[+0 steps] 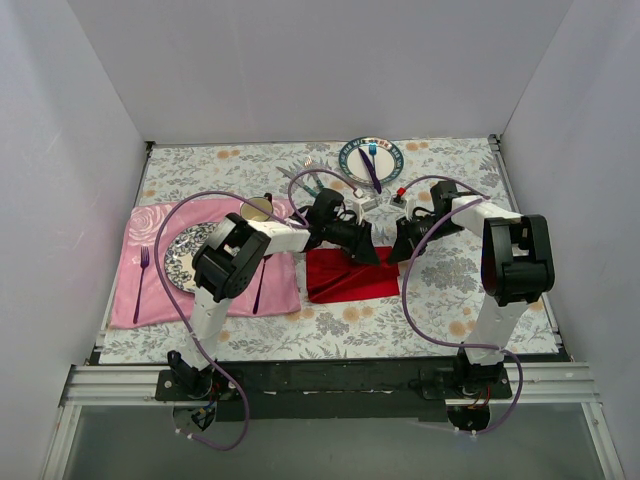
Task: Fold the napkin into a case and place the utensils inside
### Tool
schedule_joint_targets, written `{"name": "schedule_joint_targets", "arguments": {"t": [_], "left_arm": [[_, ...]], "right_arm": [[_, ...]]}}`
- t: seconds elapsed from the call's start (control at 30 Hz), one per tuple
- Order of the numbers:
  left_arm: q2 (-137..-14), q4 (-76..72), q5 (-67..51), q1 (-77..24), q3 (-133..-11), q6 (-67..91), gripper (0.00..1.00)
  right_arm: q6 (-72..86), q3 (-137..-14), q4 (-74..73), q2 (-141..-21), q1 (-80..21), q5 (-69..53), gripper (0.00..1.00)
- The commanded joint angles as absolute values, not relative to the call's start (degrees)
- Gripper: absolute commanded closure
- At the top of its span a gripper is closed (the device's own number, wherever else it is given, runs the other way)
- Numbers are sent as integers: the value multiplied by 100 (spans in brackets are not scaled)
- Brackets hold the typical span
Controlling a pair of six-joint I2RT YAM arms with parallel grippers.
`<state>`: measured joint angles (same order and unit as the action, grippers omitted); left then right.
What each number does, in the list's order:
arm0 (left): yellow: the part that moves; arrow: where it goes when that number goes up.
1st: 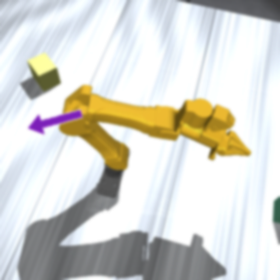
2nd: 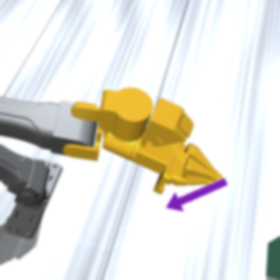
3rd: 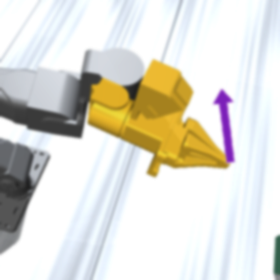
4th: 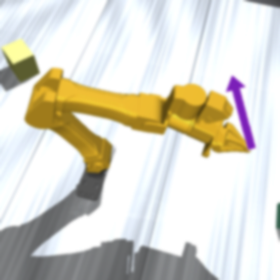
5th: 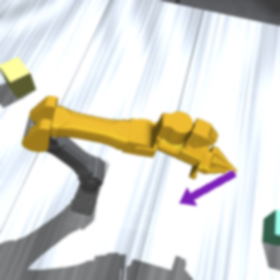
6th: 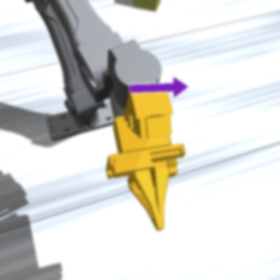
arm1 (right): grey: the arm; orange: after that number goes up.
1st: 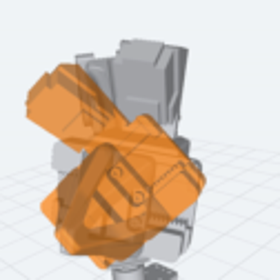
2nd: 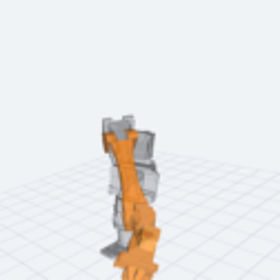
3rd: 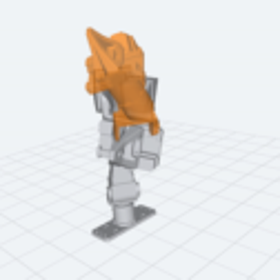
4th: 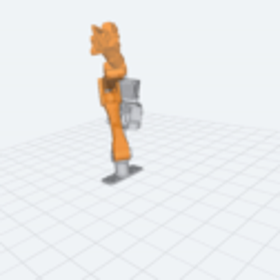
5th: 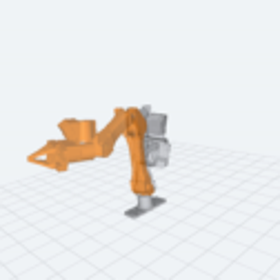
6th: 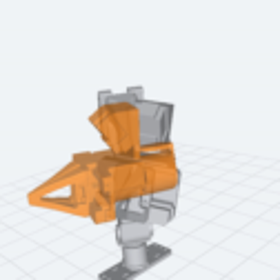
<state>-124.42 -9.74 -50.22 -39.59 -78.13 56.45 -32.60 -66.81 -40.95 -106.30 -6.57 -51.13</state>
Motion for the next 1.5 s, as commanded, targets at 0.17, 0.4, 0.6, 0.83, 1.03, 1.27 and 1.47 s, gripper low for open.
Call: {"name": "schedule_joint_targets", "arguments": {"t": [0.17,0.4,0.6,0.83,1.03,1.27,1.47], "left_arm": [[-12190,-1081,-5247,-3946,-7691,6115,100],[-12261,-1318,-5388,-3929,-7489,6697,100],[-12261,-1301,-5318,-3929,-7365,6759,100],[-12349,-1160,-5274,-3902,-7357,6873,100],[-12366,-1178,-5256,-3867,-7295,6970,100],[-12419,-1143,-5291,-3832,-7321,6979,100],[-12428,-1028,-5352,-3806,-7339,6847,100]], "right_arm": [[-3173,-6917,-4113,-10652,-686,-5036,99],[-2683,-6952,-3736,-10310,-694,-4878,70],[-1926,-6952,-2875,-9958,-703,-4711,71],[-2259,-6883,-2874,-9748,-1335,-3763,82],[-2188,-6434,-2330,-9449,-1573,-3033,81],[-2153,-6117,-2153,-9448,-1775,-2865,76],[-2030,-6152,-2136,-9545,-1863,-2839,74]]}}
